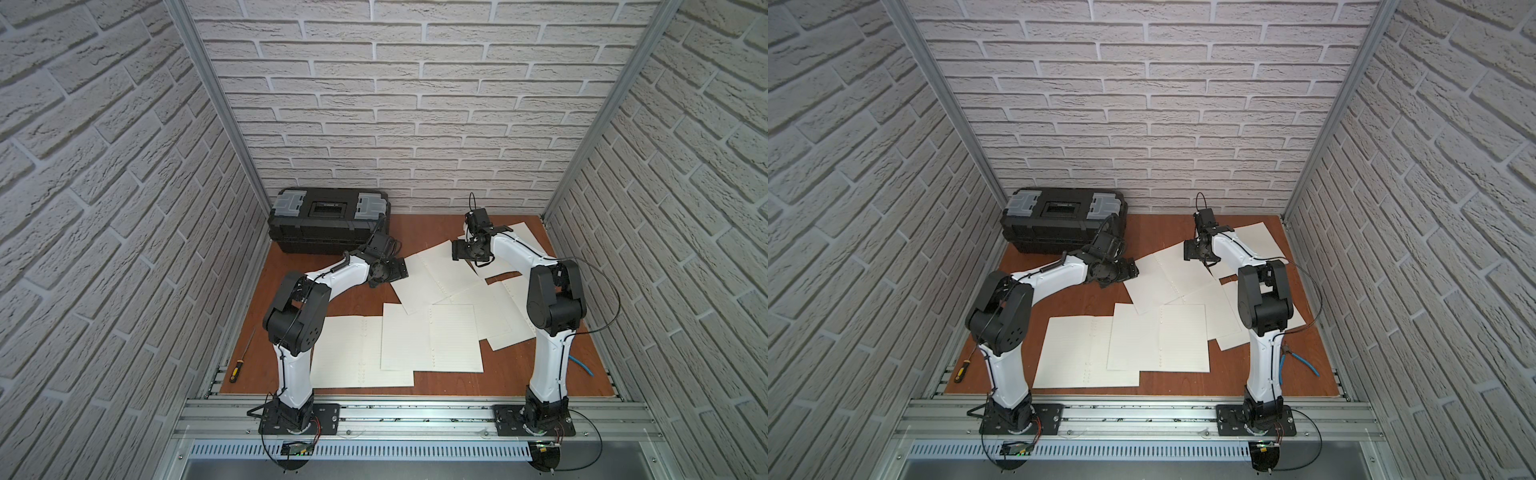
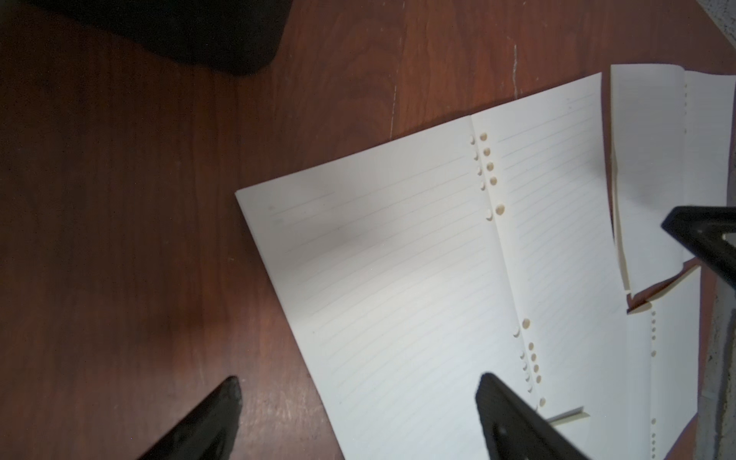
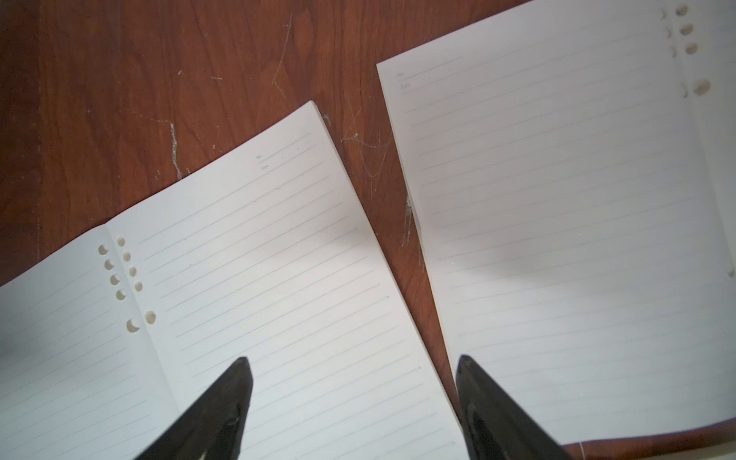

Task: Close the notebook
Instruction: Close the notebook at the center of the board.

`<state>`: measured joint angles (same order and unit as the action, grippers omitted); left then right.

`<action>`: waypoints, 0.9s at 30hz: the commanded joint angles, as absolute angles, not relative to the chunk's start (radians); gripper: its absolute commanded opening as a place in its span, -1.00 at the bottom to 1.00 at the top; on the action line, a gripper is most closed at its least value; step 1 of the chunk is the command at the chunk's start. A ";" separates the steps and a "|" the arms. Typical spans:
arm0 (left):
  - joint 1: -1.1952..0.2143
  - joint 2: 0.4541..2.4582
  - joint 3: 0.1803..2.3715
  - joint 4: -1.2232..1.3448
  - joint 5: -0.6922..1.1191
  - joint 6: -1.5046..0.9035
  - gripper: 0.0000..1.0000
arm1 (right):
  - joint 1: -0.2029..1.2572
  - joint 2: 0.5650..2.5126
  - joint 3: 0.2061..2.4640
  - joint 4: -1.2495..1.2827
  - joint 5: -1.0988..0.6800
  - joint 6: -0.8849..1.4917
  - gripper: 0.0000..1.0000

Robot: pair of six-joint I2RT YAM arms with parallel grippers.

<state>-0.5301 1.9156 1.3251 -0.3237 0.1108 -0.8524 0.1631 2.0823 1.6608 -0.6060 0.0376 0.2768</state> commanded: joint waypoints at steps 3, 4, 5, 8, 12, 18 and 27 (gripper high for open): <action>-0.542 1.940 1.355 -0.356 0.115 -0.878 0.83 | 0.155 2.129 1.701 -0.626 0.009 0.269 0.60; -0.543 1.943 1.357 -0.356 0.122 -0.881 0.82 | 0.154 2.136 1.705 -0.627 0.006 0.267 0.60; -0.544 1.948 1.359 -0.356 0.127 -0.883 0.81 | 0.153 2.140 1.709 -0.627 0.002 0.267 0.60; -0.551 1.960 1.368 -0.358 0.132 -0.887 0.81 | 0.149 2.156 1.723 -0.633 -0.008 0.266 0.60; -0.556 1.974 1.382 -0.365 0.135 -0.887 0.79 | 0.144 2.174 1.738 -0.643 -0.014 0.259 0.60; -0.559 1.992 1.394 -0.377 0.141 -0.892 0.75 | 0.138 2.194 1.751 -0.658 -0.021 0.254 0.60; -0.559 2.014 1.400 -0.381 0.152 -0.899 0.71 | 0.135 2.215 1.762 -0.666 -0.043 0.248 0.59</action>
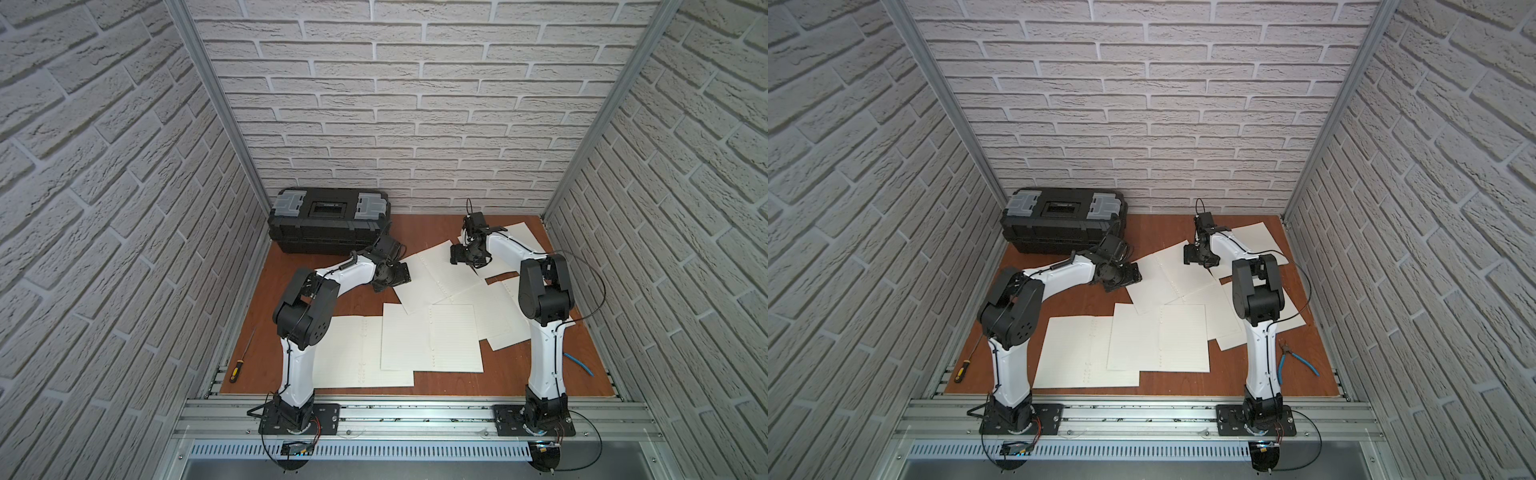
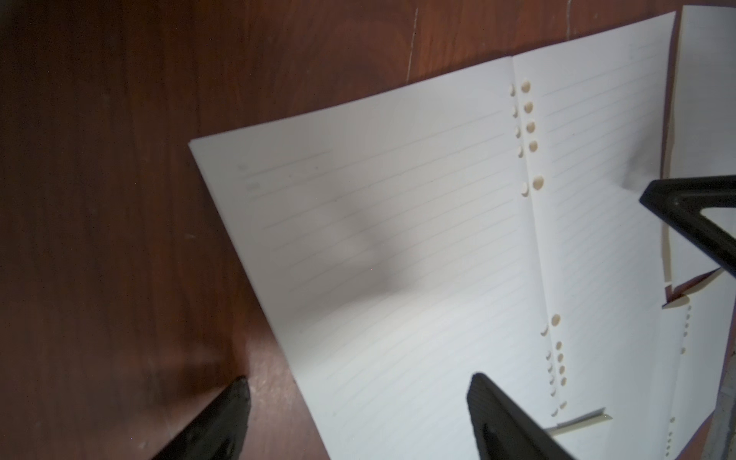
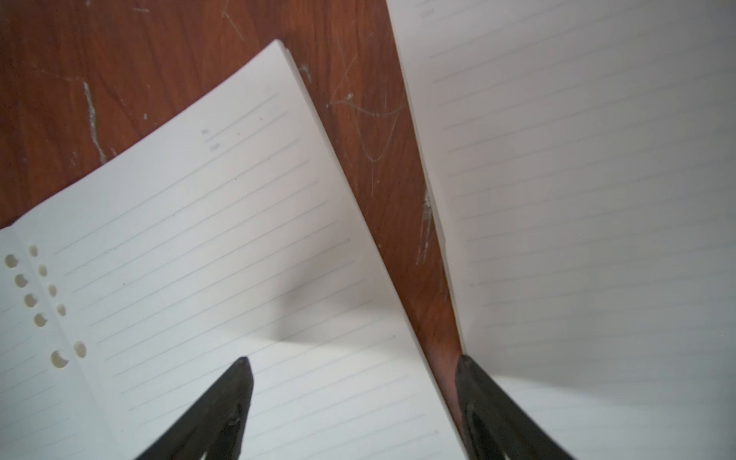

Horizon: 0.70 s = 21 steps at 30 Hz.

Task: Close the notebook
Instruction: Close the notebook at the center of the board.

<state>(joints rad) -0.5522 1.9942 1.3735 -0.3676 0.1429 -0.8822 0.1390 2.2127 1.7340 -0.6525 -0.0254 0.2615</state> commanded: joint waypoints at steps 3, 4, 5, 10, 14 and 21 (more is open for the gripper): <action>-0.557 2.020 1.402 -0.383 0.154 -0.899 0.70 | 0.135 2.217 1.762 -0.667 -0.057 0.247 0.59; -0.558 2.021 1.402 -0.385 0.154 -0.900 0.70 | 0.136 2.219 1.762 -0.667 -0.060 0.247 0.58; -0.559 2.022 1.404 -0.386 0.156 -0.900 0.70 | 0.134 2.219 1.762 -0.669 -0.063 0.248 0.58; -0.558 2.034 1.407 -0.382 0.166 -0.900 0.68 | 0.135 2.218 1.759 -0.676 -0.080 0.248 0.56; -0.558 2.046 1.422 -0.393 0.170 -0.891 0.63 | 0.136 2.209 1.749 -0.678 -0.087 0.248 0.55; -0.557 2.052 1.430 -0.392 0.182 -0.881 0.50 | 0.137 2.187 1.717 -0.675 -0.107 0.245 0.54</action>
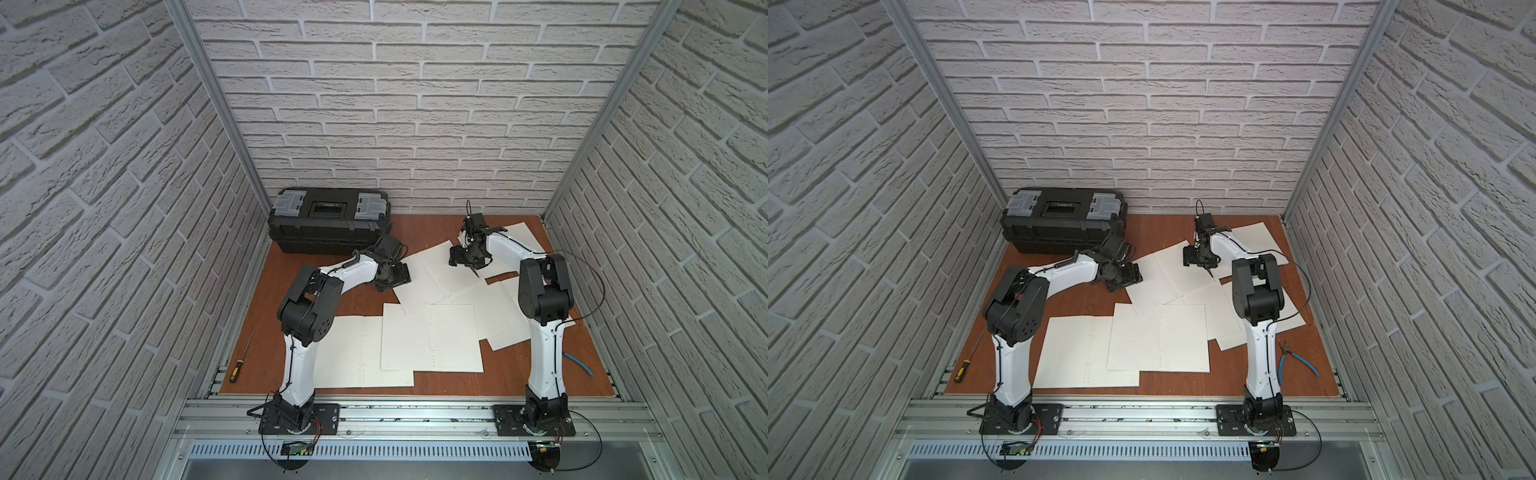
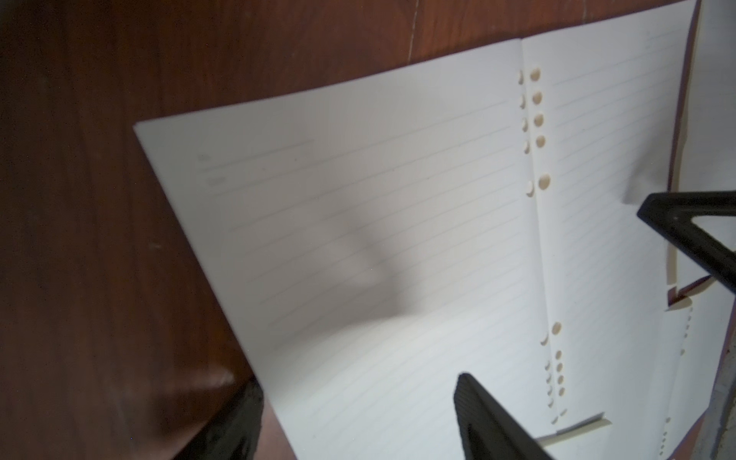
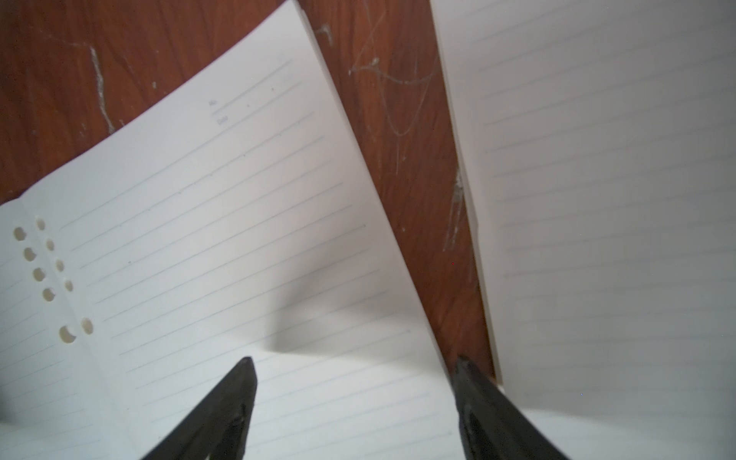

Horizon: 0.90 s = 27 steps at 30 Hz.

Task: Close the notebook
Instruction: Close the notebook at the center of the board.

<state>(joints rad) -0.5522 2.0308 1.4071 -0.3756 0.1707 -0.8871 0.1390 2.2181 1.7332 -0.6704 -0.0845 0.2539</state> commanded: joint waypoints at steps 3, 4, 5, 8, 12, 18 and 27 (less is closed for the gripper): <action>-0.557 2.040 1.421 -0.369 0.194 -0.874 0.48 | 0.136 2.177 1.700 -0.674 -0.113 0.246 0.53; -0.558 2.034 1.415 -0.356 0.200 -0.870 0.48 | 0.137 2.171 1.692 -0.673 -0.116 0.245 0.54; -0.558 2.029 1.412 -0.343 0.207 -0.866 0.48 | 0.137 2.168 1.687 -0.672 -0.119 0.245 0.53; -0.557 2.015 1.408 -0.326 0.223 -0.853 0.48 | 0.137 2.156 1.668 -0.669 -0.123 0.246 0.53; -0.558 1.993 1.404 -0.313 0.233 -0.845 0.48 | 0.137 2.141 1.652 -0.669 -0.124 0.245 0.53; -0.555 1.959 1.397 -0.296 0.240 -0.844 0.47 | 0.137 2.133 1.641 -0.669 -0.137 0.245 0.53; -0.554 1.928 1.387 -0.273 0.255 -0.851 0.46 | 0.137 2.119 1.619 -0.664 -0.161 0.251 0.52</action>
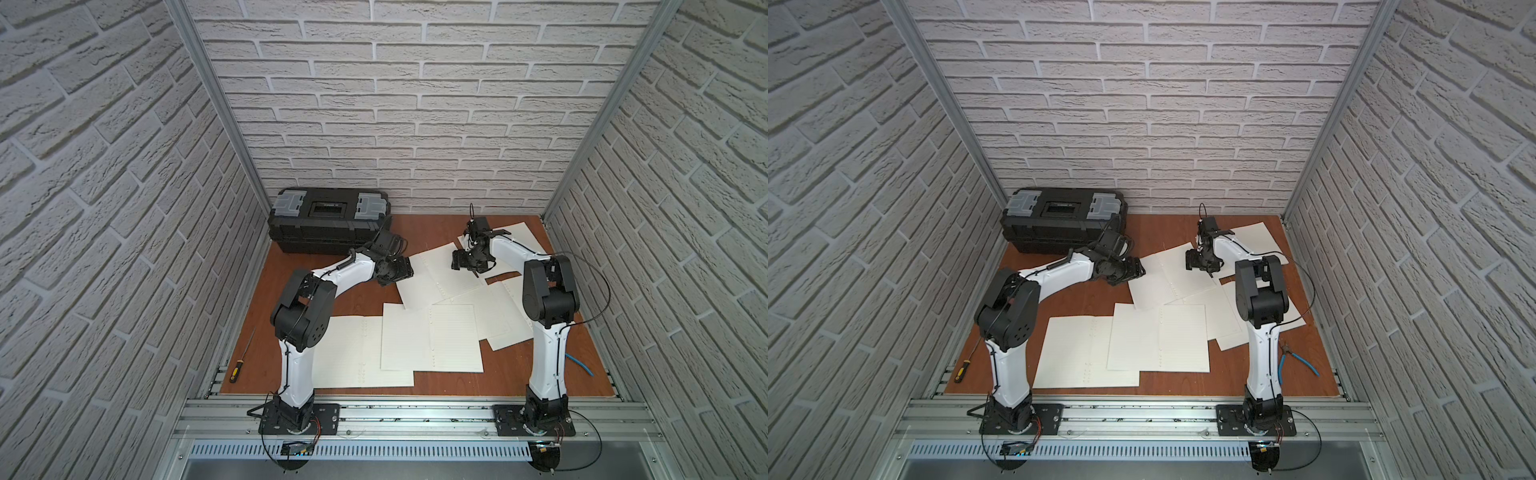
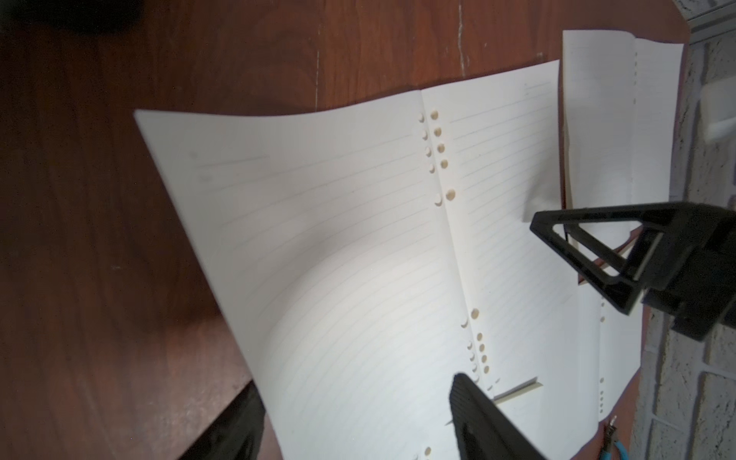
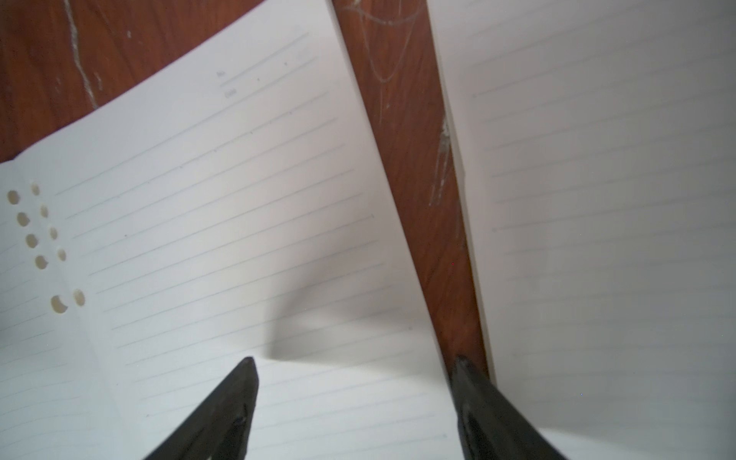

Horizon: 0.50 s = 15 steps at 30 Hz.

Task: Close the notebook
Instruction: Close the notebook at the center of the board.

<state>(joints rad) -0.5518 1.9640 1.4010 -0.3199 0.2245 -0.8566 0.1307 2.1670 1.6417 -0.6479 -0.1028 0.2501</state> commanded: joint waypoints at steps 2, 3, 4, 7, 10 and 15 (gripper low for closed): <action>-0.555 1.931 1.392 -0.278 0.254 -0.851 0.45 | 0.137 2.115 1.614 -0.662 -0.166 0.252 0.52; -0.555 1.933 1.393 -0.277 0.256 -0.853 0.44 | 0.137 2.115 1.612 -0.661 -0.170 0.252 0.52; -0.554 1.937 1.394 -0.278 0.258 -0.855 0.43 | 0.137 2.114 1.609 -0.660 -0.173 0.253 0.51; -0.555 1.944 1.394 -0.279 0.261 -0.861 0.40 | 0.138 2.112 1.600 -0.654 -0.181 0.256 0.51; -0.554 1.945 1.394 -0.279 0.259 -0.862 0.34 | 0.138 2.107 1.593 -0.653 -0.184 0.258 0.51; -0.552 1.941 1.400 -0.287 0.256 -0.857 0.27 | 0.138 2.097 1.588 -0.657 -0.187 0.259 0.50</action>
